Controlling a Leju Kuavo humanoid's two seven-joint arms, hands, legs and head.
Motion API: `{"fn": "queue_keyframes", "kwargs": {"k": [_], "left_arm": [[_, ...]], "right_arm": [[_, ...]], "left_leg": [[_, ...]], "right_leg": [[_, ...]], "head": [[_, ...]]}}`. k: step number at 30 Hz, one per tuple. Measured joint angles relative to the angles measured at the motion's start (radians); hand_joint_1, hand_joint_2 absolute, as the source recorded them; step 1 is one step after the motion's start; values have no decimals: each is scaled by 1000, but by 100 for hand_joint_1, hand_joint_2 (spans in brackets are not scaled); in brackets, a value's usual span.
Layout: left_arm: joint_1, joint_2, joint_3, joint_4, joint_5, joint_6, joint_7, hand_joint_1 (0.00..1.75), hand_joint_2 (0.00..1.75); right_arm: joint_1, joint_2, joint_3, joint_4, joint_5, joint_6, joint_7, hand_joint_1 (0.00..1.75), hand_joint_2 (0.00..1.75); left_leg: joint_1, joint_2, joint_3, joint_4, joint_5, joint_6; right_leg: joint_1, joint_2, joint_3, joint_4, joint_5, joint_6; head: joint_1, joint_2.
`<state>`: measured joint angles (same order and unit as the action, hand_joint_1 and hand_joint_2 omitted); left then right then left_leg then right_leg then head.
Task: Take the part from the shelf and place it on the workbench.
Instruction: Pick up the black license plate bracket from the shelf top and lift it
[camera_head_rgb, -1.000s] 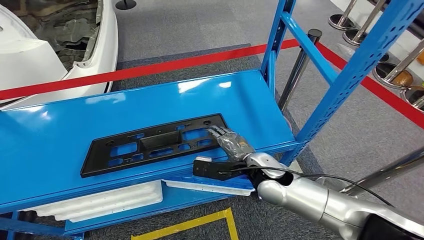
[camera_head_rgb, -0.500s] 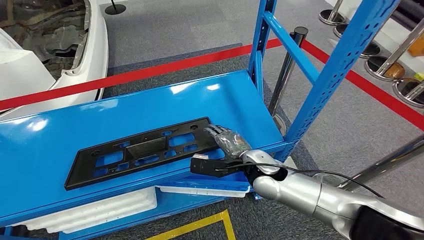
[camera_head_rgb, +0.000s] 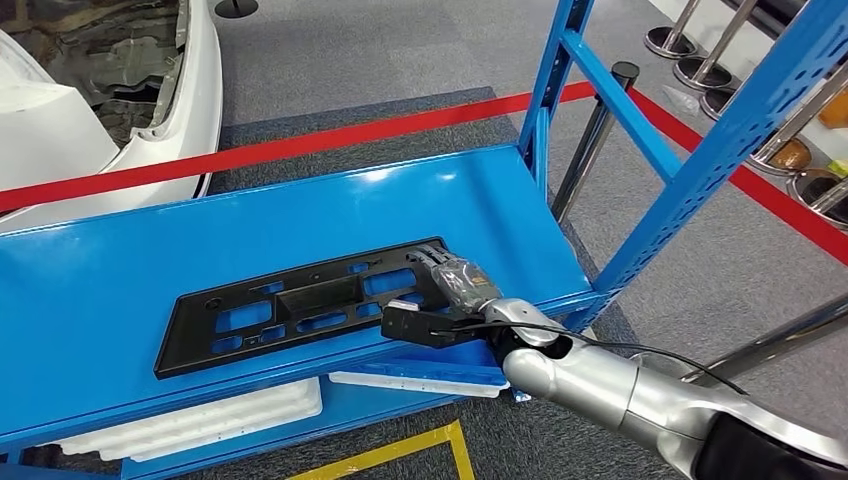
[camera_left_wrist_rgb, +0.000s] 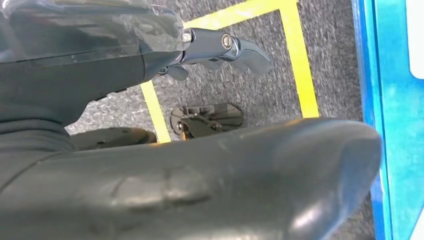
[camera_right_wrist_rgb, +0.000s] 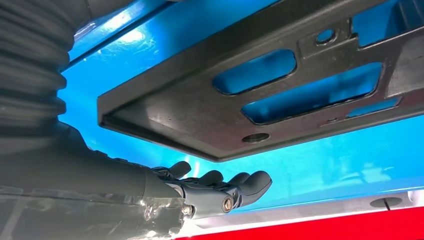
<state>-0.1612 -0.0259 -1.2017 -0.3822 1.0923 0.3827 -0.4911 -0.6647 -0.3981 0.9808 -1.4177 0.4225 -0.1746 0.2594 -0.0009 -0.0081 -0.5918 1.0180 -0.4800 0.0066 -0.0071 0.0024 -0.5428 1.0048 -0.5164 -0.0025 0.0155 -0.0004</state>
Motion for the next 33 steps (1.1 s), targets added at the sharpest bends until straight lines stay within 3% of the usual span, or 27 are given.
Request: {"fn": "queue_keyframes", "kwargs": {"k": [5, 20, 33], "left_arm": [[0, 0, 0, 0, -1, 23, 10, 0, 0], [0, 0, 0, 0, -5, 45, 29, 0, 0], [-1, -4, 0, 0, -15, 52, 30, 0, 0]], "right_arm": [[0, 10, 0, 14, -1, -3, -6, 0, 175], [-3, 41, 14, 61, 12, 0, -23, 0, 175], [-41, 101, 44, 119, 140, -75, -58, 0, 175]], "left_leg": [[0, 0, 0, 0, -1, 0], [3, 0, 5, -3, -1, -1], [3, 1, 5, -4, -1, -1]], "right_leg": [[0, 0, 0, -1, -1, 6], [3, 0, 1, 1, -2, 6], [3, 0, 1, 1, -2, 6]], "head": [[0, 0], [0, 0], [0, 0]]}}
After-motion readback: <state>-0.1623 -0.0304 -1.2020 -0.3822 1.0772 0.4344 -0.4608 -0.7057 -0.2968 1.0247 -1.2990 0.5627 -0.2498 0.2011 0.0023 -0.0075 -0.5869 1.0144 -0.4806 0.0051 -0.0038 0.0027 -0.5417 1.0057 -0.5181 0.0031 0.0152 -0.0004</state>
